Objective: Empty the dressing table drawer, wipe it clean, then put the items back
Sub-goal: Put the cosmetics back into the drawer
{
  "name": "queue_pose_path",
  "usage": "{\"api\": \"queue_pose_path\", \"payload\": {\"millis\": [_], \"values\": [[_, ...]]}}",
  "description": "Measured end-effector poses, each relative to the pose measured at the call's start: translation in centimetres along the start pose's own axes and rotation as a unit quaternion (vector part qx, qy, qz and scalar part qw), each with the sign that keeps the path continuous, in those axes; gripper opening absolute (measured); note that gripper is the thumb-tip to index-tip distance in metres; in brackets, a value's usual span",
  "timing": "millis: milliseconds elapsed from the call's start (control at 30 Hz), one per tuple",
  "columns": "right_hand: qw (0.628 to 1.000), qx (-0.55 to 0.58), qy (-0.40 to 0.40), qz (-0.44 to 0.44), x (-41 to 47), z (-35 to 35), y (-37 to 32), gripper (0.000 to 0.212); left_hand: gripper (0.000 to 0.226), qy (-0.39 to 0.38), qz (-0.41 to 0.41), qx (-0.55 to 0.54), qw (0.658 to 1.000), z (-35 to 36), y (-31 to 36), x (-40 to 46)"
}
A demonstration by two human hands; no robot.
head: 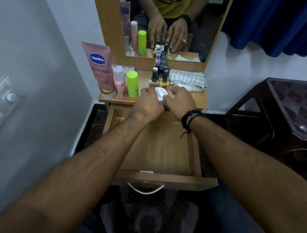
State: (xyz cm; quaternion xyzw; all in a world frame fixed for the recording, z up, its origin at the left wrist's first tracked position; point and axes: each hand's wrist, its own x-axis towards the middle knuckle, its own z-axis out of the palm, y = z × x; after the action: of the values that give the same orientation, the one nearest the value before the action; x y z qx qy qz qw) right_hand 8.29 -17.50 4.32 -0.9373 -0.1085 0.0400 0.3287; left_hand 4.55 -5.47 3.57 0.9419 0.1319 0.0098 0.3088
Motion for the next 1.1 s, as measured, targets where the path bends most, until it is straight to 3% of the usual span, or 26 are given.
{"api": "queue_pose_path", "payload": {"millis": [100, 300, 467, 567, 667, 767, 900, 1100], "values": [[1.000, -0.013, -0.006, 0.004, 0.2, 0.7, -1.1, 0.020, 0.053, -0.033, -0.026, -0.003, 0.999, 0.0, -0.5, 1.0], [0.998, 0.042, -0.007, 0.052, 0.3, 1.1, -1.6, 0.020, 0.060, -0.028, -0.037, -0.077, 0.996, 0.0, -1.1, 1.2], [0.994, 0.098, -0.010, 0.049, -0.9, 0.4, -0.9, 0.041, 0.039, 0.026, -0.019, -0.179, 0.983, -0.5, -0.9, -1.7], [0.998, 0.041, -0.055, 0.007, -2.3, -0.9, 0.3, 0.045, 0.026, -0.020, -0.048, -0.292, 0.955, 0.1, -1.8, -3.7], [0.980, -0.103, -0.162, -0.042, -3.4, -1.5, 1.3, 0.044, 0.023, -0.110, -0.093, -0.350, 0.926, 1.2, -2.6, -5.6], [0.925, -0.256, -0.275, -0.060, -4.7, -0.5, 2.2, 0.041, 0.024, -0.212, -0.124, -0.309, 0.919, 3.0, -3.4, -7.0], [0.877, -0.320, -0.355, -0.056, -6.9, 1.2, 3.5, 0.034, 0.020, -0.318, -0.122, -0.188, 0.921, 5.6, -3.2, -8.1], [0.852, -0.377, -0.357, -0.062, -8.2, 2.3, 4.8, 0.028, 0.025, -0.314, -0.092, -0.035, 0.944, 8.4, -3.1, -8.3]]}}
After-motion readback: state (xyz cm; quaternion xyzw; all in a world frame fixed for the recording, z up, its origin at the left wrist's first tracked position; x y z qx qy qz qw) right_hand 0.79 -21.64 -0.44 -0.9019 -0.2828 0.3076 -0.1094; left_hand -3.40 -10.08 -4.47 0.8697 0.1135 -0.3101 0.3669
